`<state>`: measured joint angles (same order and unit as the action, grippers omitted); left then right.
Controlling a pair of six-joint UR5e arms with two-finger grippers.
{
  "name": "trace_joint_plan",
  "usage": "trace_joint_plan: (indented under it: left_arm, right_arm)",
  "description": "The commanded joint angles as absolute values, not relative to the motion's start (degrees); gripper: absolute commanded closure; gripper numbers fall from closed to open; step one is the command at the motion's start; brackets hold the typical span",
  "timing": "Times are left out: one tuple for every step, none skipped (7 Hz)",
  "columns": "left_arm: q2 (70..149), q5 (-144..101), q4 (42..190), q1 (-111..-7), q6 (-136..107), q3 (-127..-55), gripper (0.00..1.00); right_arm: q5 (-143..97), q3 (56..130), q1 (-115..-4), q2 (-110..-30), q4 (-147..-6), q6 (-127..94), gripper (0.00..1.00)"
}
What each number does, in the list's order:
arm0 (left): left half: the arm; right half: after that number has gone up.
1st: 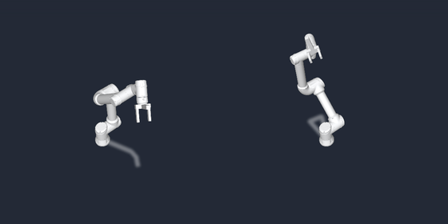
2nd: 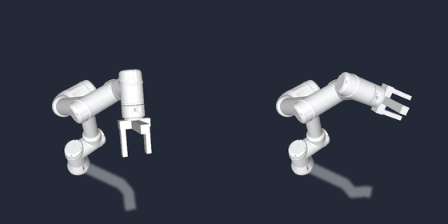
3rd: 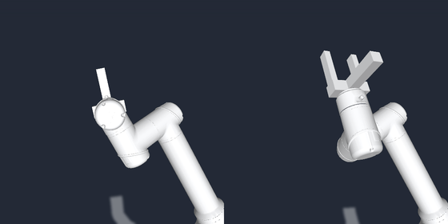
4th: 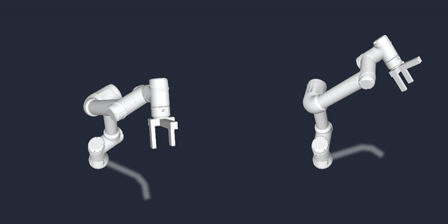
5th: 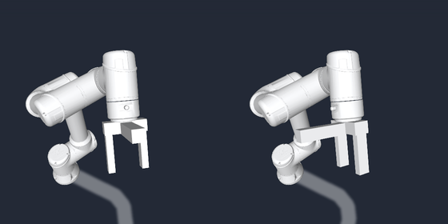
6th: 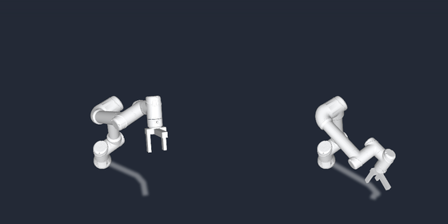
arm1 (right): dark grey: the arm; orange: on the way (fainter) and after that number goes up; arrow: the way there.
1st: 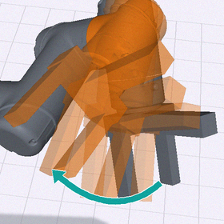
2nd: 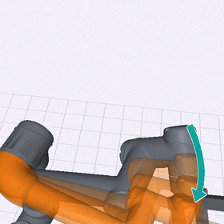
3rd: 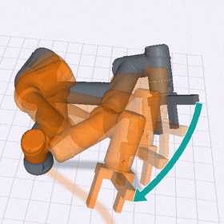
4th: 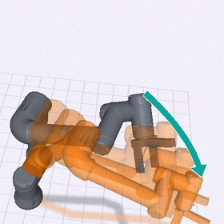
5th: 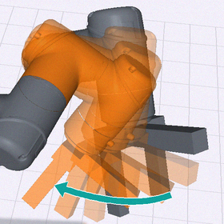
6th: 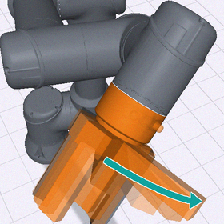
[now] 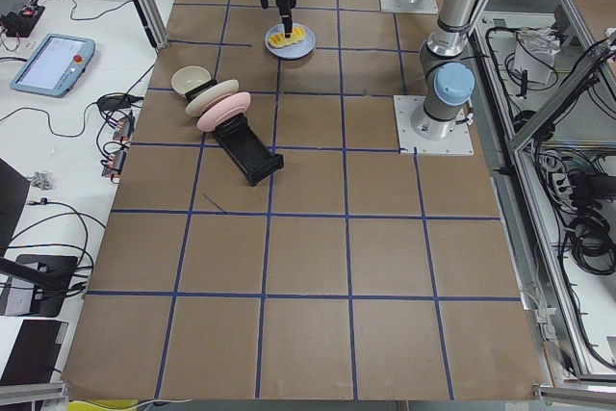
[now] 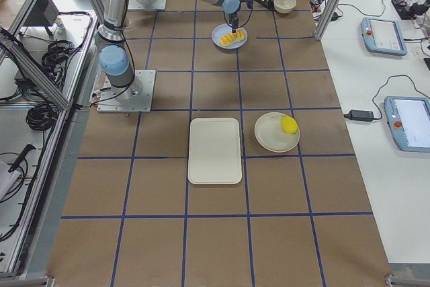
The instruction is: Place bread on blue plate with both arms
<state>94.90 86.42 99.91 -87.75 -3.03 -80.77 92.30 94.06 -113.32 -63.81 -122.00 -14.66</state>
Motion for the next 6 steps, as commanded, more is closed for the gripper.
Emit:
trace_joint_plan:
  left_arm:
    - [92.82, 85.7, 99.32, -87.63, -3.78, -84.1, 0.0]
    - [92.55, 85.69, 99.32, -87.45, -3.08, -85.24, 0.0]
    - [92.55, 85.69, 99.23, -87.36, -2.47, -85.51, 0.0]
    - [92.55, 85.78, 99.05, -87.28, -1.24, -85.52, 0.0]
    - [92.55, 86.04, 98.27, -87.28, -1.84, -85.52, 0.0]
    - [92.55, 86.13, 98.0, -87.36, -1.93, -85.87, 0.0]
  right_arm:
    - [92.89, 90.99, -111.19, -66.78, -121.82, -11.97, 0.0]
    - [93.34, 90.36, -108.48, -68.88, -123.64, -11.61, 0.0]
    - [92.73, 91.13, -104.28, -70.56, -125.66, -10.91, 0.0]
    - [92.64, 91.14, -101.37, -72.93, -121.77, -7.94, 0.0]
    - [92.72, 91.14, -100.12, -75.99, -116.6, -6.17, 0.0]
    - [92.72, 91.14, -98.11, -79.33, -108.8, -5.2, 0.0]
